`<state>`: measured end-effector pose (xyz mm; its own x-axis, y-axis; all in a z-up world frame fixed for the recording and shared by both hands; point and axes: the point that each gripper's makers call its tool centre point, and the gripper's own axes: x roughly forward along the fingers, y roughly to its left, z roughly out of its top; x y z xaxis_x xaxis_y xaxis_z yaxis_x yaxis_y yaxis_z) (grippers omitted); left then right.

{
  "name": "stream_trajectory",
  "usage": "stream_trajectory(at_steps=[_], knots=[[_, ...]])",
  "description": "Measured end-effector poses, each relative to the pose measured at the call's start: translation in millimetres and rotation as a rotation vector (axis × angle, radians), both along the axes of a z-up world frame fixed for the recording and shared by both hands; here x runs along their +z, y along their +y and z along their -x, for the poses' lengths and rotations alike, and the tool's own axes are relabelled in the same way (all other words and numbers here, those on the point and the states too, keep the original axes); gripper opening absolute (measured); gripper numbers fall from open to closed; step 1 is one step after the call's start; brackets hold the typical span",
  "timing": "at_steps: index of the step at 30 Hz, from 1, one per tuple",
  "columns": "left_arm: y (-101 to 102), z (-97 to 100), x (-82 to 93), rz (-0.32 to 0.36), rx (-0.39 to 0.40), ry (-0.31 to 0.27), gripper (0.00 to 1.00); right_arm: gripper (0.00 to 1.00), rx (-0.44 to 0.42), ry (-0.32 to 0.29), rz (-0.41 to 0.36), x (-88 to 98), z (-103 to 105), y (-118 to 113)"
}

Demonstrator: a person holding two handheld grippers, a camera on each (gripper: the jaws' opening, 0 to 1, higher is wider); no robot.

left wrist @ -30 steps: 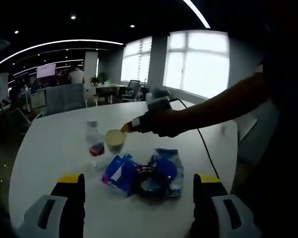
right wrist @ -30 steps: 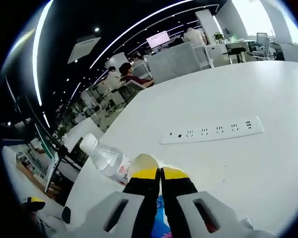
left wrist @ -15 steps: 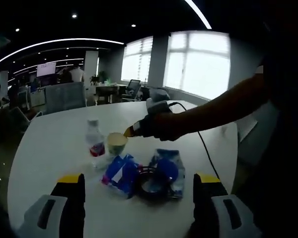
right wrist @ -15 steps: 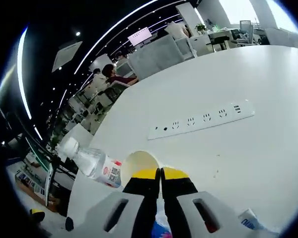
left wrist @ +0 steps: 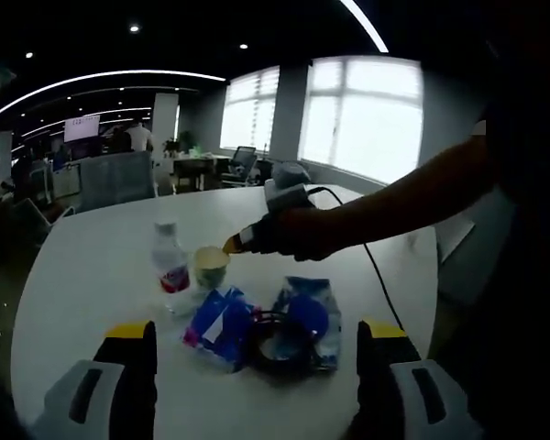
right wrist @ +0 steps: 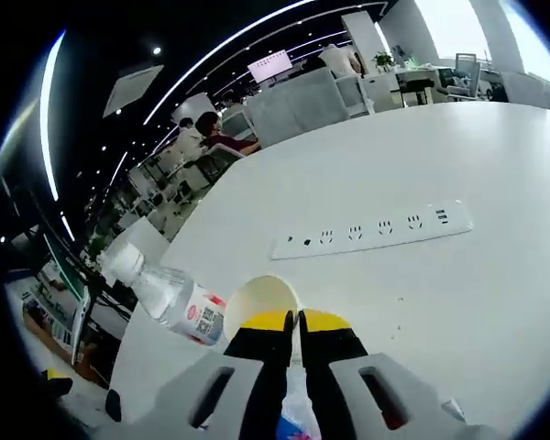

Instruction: Arrange the tabletop items into an orderly group along one side of the table until the central work area is clear of visible clutter.

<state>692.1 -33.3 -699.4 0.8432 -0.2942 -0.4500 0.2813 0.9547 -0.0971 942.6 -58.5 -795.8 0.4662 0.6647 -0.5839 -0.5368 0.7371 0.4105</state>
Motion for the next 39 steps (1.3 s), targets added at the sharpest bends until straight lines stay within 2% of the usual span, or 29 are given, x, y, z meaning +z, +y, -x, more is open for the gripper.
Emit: stream_trajectory(at_steps=[7,11,21,23,33,39], knots=[[1.1,0.9,-1.9,-0.008,0.006,0.006,0.89,0.12,0.028,-0.039,-0.002,7.4,4.8,-4.7],[2.1,0.7,-3.4,-0.010,0.012,0.008,0.89,0.22,0.057,-0.070,-0.008,10.1,4.4,-4.7],[-1.5,-3.2,-9.7,-0.015,0.018,0.024,0.90,0.40,0.113,-0.152,-0.004,28.4,17.4,-27.7],[-3.8,-3.6,-9.5,-0.017,0.022,0.025,0.90,0.43,0.137,-0.170,0.007,30.6,27.8,-37.5],[-13.5,-7.2,-10.2,-0.022,0.033,0.025,0.92,0.58,0.170,-0.223,0.005,34.6,48.1,-75.1],[-16.2,-11.2,-10.5,0.004,0.045,0.020,0.93,0.66,0.178,-0.268,0.007,45.8,60.0,-100.9]])
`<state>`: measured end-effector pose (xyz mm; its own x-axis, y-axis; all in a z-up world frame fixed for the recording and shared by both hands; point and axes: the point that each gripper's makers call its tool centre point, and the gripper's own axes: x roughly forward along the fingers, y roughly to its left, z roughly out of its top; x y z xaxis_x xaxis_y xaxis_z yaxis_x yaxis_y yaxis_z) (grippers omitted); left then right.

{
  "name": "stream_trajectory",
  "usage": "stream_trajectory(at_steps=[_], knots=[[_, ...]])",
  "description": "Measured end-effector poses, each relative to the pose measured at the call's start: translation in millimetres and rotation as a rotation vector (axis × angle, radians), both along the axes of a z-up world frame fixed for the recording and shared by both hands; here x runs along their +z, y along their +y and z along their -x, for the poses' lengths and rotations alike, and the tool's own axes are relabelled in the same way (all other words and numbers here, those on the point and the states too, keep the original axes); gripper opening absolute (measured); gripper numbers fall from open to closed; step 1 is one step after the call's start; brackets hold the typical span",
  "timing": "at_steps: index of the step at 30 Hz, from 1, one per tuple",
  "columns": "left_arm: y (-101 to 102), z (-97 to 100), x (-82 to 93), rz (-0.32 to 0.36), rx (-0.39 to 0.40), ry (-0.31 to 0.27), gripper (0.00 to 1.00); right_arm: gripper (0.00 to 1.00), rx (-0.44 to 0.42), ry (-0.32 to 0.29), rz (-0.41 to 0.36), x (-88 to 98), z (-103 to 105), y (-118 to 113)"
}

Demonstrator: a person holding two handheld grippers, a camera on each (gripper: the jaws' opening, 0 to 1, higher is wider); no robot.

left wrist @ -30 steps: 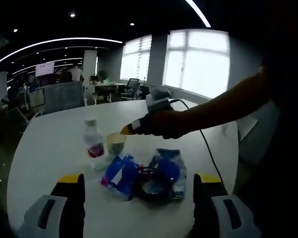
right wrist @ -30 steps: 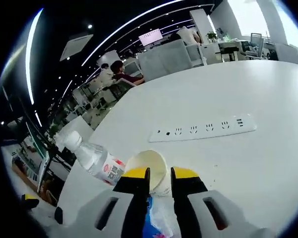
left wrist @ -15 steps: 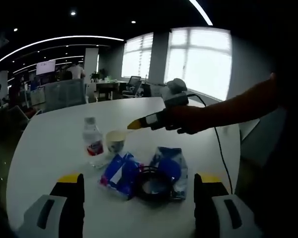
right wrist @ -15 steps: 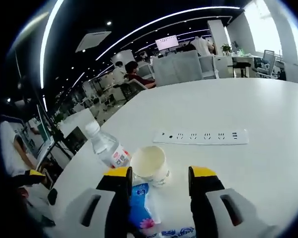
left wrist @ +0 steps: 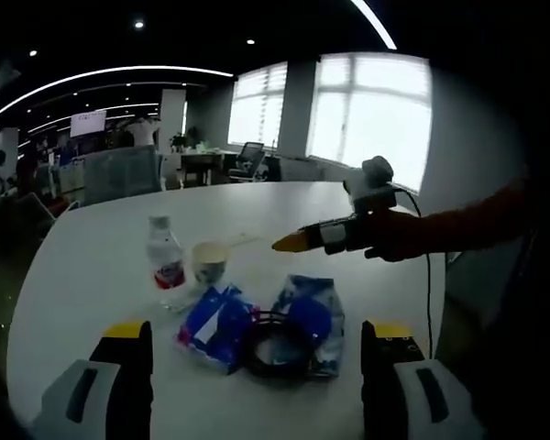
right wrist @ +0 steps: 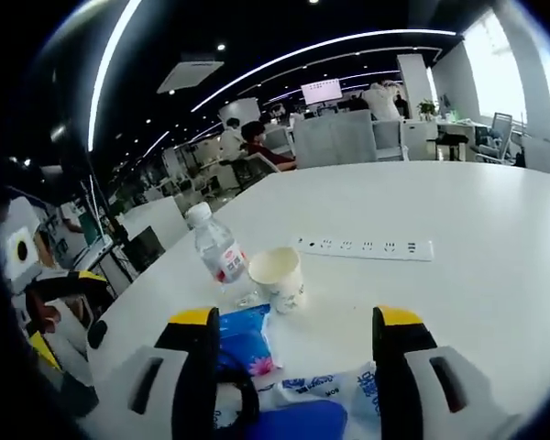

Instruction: Arrange the tabletop items into an orderly group along one side of the table until the central work area is clear of visible clutter.

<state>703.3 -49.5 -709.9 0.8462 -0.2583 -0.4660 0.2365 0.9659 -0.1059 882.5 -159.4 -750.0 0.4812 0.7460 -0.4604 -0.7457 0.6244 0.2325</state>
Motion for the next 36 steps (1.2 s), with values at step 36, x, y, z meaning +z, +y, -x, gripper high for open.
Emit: stream_trajectory(at_steps=[36], knots=[[-30.0,10.1,-18.1,0.014,0.033,0.032,0.99,0.91,0.024,-0.189,0.070,31.3,66.8,-142.1]])
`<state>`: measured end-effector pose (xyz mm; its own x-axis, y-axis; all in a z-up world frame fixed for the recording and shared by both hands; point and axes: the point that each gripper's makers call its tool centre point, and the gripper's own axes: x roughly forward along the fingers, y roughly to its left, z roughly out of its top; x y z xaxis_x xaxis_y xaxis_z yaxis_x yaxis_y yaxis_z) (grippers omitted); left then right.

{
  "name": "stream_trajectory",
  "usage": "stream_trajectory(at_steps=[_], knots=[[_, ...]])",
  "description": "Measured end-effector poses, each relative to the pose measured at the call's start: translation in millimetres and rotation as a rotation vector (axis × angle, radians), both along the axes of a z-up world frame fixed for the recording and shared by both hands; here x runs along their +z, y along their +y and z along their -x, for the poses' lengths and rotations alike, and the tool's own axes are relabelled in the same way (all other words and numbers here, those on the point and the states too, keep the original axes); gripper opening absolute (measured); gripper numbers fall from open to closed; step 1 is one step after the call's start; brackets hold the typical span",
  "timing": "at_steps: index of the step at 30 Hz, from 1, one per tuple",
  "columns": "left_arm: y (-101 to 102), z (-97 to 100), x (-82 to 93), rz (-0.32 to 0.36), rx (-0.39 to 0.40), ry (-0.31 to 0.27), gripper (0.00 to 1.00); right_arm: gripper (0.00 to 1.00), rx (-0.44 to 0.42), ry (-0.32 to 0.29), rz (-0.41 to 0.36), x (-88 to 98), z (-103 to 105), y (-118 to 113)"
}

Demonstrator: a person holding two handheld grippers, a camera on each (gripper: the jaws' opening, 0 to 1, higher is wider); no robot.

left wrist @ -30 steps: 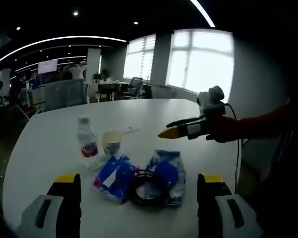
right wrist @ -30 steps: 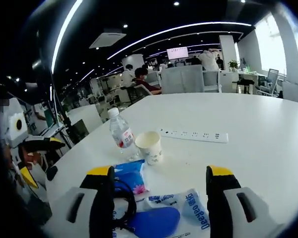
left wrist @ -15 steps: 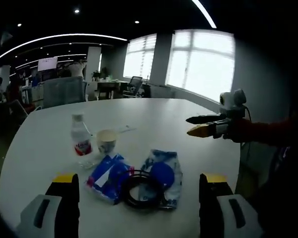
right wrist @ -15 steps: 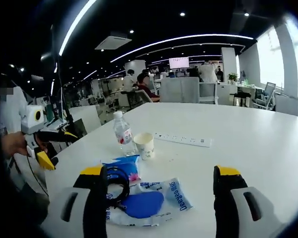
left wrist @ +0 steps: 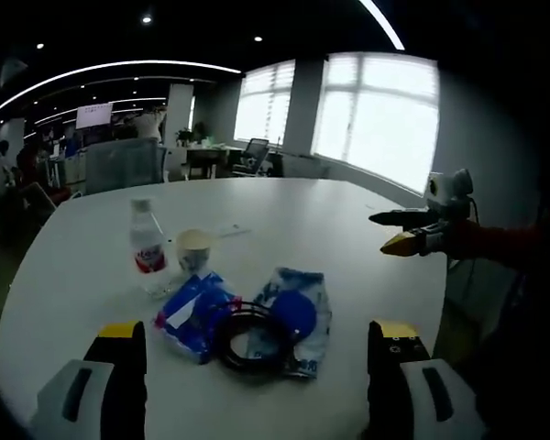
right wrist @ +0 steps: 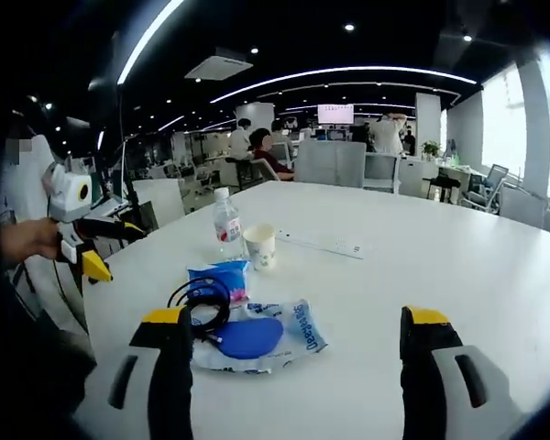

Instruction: Arrange the tabletop items into an orderly group along one side of the table until the central work area is clear of visible clutter.

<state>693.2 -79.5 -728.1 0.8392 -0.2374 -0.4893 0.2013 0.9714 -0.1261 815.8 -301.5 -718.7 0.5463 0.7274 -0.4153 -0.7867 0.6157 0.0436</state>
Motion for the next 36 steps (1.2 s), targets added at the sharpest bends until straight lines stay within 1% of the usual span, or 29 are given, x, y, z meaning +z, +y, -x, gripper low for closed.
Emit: stream_trajectory(at_steps=[3,6,11,17,19,20,23,25,26,29,31,32,35,36], knots=[[-0.1,0.7,-4.4,-0.005,-0.002,0.007,0.99,0.91,-0.001,0.011,0.005,-5.5,1.0,-0.2],[0.8,0.7,-6.8,-0.006,0.004,0.009,0.99,0.90,0.001,0.023,0.010,-8.8,4.4,4.5],[7.1,-0.3,-15.8,-0.010,0.013,0.027,0.94,0.88,0.012,0.042,0.010,-12.6,7.8,16.8],[6.8,-1.3,-29.6,-0.004,0.009,0.063,0.90,0.84,0.053,0.069,0.023,-22.5,14.0,38.4],[4.4,-1.7,-31.7,0.002,0.013,0.070,0.89,0.83,0.064,0.079,0.026,-26.3,15.2,43.5],[5.5,-1.0,-37.5,0.011,0.016,0.077,0.88,0.82,0.070,0.085,0.028,-28.5,16.7,47.8],[5.7,-2.9,-46.9,0.024,0.030,0.096,0.83,0.73,0.088,0.101,0.050,-35.4,20.1,56.1],[5.3,-3.6,-52.5,0.019,0.039,0.113,0.81,0.70,0.096,0.102,0.058,-39.7,20.8,62.0],[3.6,-4.7,-53.8,0.028,0.046,0.114,0.79,0.69,0.102,0.120,0.059,-42.9,22.9,65.9],[2.4,-7.9,-58.8,0.068,0.064,0.116,0.71,0.65,0.112,0.139,0.060,-48.0,27.3,74.9],[0.5,-10.4,-61.2,0.079,0.072,0.126,0.66,0.62,0.120,0.150,0.064,-52.0,29.9,80.4],[-4.2,-11.7,-59.0,0.085,0.074,0.130,0.65,0.61,0.123,0.156,0.065,-54.4,30.5,83.5],[-3.1,-13.4,-64.9,0.094,0.078,0.144,0.63,0.55,0.118,0.177,0.058,-59.5,30.8,89.6],[-7.0,-14.5,-63.8,0.096,0.077,0.149,0.62,0.54,0.106,0.190,0.042,-60.8,30.0,92.8]])
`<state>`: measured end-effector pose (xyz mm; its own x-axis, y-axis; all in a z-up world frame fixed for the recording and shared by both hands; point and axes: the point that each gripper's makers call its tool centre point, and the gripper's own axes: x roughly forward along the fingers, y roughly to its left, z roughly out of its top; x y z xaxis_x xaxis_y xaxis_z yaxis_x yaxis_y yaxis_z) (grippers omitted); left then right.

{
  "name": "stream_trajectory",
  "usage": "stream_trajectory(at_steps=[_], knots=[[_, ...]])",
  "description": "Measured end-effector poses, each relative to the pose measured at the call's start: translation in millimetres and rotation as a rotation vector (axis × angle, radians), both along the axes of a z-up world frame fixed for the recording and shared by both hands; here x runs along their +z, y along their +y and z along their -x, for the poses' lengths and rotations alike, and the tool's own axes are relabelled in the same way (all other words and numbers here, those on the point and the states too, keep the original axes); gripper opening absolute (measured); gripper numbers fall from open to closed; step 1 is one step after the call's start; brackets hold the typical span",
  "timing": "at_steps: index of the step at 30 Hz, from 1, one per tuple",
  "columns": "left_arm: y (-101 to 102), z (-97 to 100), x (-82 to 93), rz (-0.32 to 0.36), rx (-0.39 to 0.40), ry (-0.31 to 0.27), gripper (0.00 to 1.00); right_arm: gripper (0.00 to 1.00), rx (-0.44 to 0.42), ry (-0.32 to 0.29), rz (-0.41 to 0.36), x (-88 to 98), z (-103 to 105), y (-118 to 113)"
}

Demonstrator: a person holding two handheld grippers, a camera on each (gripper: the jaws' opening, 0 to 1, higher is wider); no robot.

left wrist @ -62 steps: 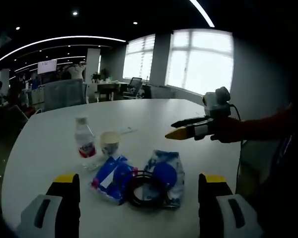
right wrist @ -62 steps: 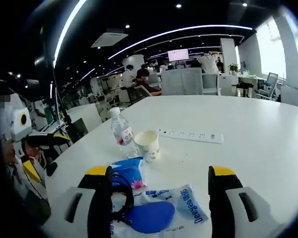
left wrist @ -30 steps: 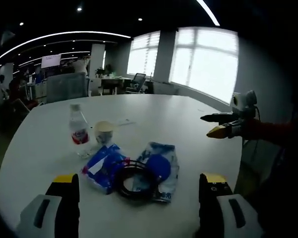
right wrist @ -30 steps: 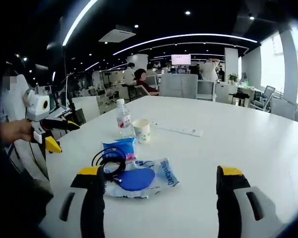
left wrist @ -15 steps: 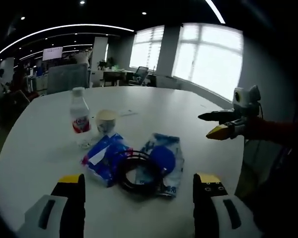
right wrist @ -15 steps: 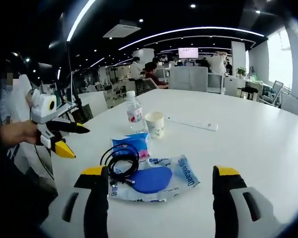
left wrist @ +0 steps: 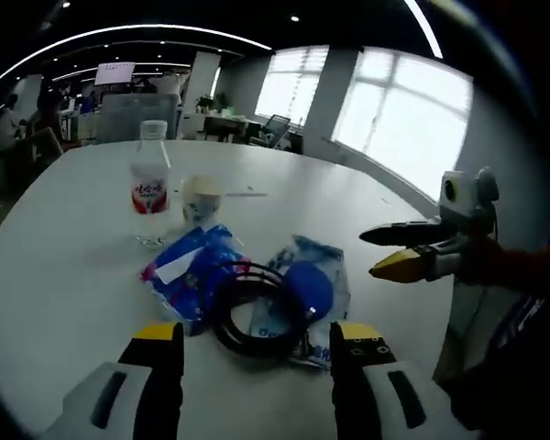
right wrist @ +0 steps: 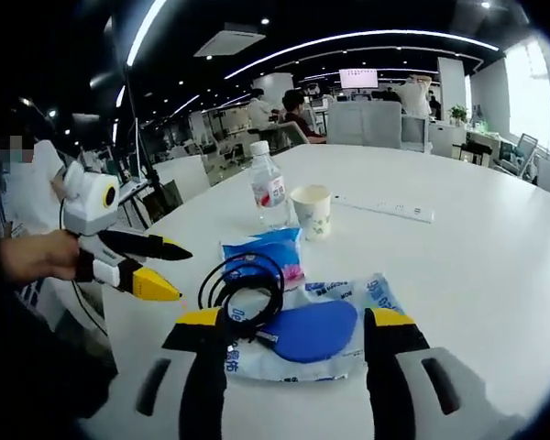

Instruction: Arrange the tabletop items into an orderly group along one side of the table until the central work area is clear of visible clutter.

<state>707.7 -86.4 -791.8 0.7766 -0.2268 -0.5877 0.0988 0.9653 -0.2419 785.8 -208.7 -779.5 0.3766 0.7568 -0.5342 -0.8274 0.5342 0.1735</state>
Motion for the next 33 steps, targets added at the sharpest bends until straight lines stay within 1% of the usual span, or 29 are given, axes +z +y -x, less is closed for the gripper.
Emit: stream_trajectory(at_steps=[1,3,4,6,8,9,11,12,14,16,17,19,21,22,23,25,28,30,33], knots=[[-0.6,-1.3,-2.5,0.003,0.001,0.006,0.61,0.52,-0.008,0.018,-0.006,-6.0,-1.8,3.9],[1.0,-2.8,-9.1,0.004,0.009,0.021,0.59,0.49,-0.026,0.032,-0.017,-8.6,-4.1,6.8],[5.4,-5.0,-15.5,0.003,0.011,0.028,0.58,0.47,-0.035,0.054,-0.021,-11.9,-4.4,9.2],[4.3,-6.2,-18.5,0.007,0.020,0.046,0.56,0.45,-0.033,0.077,-0.017,-18.1,-2.9,13.3],[5.8,-7.9,-24.8,0.026,0.039,0.061,0.56,0.43,-0.024,0.077,0.003,-24.8,-1.4,16.7],[5.1,-8.7,-26.9,0.035,0.043,0.066,0.56,0.41,-0.023,0.083,0.010,-25.8,0.4,18.3],[4.4,-10.2,-33.6,0.033,0.046,0.085,0.57,0.36,-0.019,0.097,0.008,-28.8,2.0,24.4],[7.0,-11.7,-39.9,0.027,0.049,0.092,0.57,0.34,-0.018,0.105,0.015,-32.6,2.8,27.3],[6.5,-14.1,-39.5,0.026,0.054,0.097,0.56,0.32,-0.018,0.112,0.017,-36.0,3.0,31.2],[6.8,-14.7,-44.9,0.033,0.059,0.109,0.54,0.30,-0.018,0.135,0.021,-39.2,5.5,36.4],[7.1,-15.6,-47.6,0.037,0.064,0.112,0.53,0.29,-0.016,0.135,0.028,-42.8,4.2,39.9],[5.1,-14.4,-46.2,0.044,0.069,0.118,0.50,0.25,-0.022,0.138,0.045,-45.7,4.8,42.0],[4.2,-12.9,-47.1,0.046,0.075,0.131,0.48,0.25,-0.015,0.154,0.054,-49.5,9.7,46.7],[5.7,-13.1,-50.7,0.048,0.077,0.141,0.47,0.25,-0.016,0.161,0.053,-51.0,10.8,48.5],[6.5,-13.1,-52.0,0.049,0.078,0.144,0.46,0.24,-0.015,0.169,0.067,-57.1,10.0,49.9],[7.5,-13.5,-53.6,0.051,0.082,0.148,0.45,0.22,-0.018,0.171,0.073,-60.4,10.6,52.2],[9.4,-15.7,-57.8,0.067,0.088,0.154,0.42,0.22,-0.026,0.183,0.079,-63.1,13.9,54.2],[8.9,-17.0,-60.7,0.078,0.087,0.163,0.40,0.21,-0.029,0.195,0.086,-70.9,13.1,57.5],[8.9,-18.2,-63.3,0.085,0.094,0.169,0.36,0.20,-0.036,0.201,0.108,-75.8,13.8,57.9]])
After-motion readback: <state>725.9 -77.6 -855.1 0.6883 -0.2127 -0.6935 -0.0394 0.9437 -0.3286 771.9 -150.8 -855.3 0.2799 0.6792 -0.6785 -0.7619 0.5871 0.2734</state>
